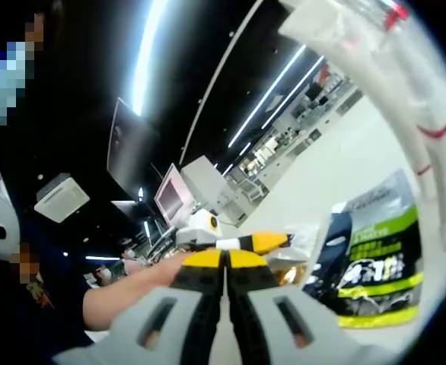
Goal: Arrange the skincare products in the storage area until every visible bottle or jar stands upright without overlapping.
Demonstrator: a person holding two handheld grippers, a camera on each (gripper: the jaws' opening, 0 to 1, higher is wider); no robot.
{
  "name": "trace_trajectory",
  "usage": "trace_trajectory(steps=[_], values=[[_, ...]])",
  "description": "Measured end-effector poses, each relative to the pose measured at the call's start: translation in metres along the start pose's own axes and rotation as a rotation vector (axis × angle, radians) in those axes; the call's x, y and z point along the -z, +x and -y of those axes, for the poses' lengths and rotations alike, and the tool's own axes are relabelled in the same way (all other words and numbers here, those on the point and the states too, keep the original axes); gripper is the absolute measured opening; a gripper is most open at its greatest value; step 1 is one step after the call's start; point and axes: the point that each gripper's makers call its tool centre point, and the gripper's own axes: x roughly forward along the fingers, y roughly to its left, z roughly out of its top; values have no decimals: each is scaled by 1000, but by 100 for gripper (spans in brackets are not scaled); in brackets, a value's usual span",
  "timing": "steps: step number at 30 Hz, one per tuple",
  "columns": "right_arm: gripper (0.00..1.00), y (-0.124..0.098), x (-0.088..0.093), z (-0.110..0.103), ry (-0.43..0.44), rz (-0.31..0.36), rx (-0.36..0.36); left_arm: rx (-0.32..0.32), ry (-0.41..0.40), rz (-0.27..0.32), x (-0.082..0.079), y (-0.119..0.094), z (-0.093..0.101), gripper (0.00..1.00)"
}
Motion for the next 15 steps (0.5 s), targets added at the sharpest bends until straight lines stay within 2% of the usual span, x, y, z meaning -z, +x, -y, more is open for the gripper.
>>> trace_trajectory(steps=[8,15], values=[[1,-1,1,-2,1,2,0,-12,1,5,-2,-2,-3,9],[1,-1,2,-2,1,3,2,-59,58,-4,-3,-7,-11,12]])
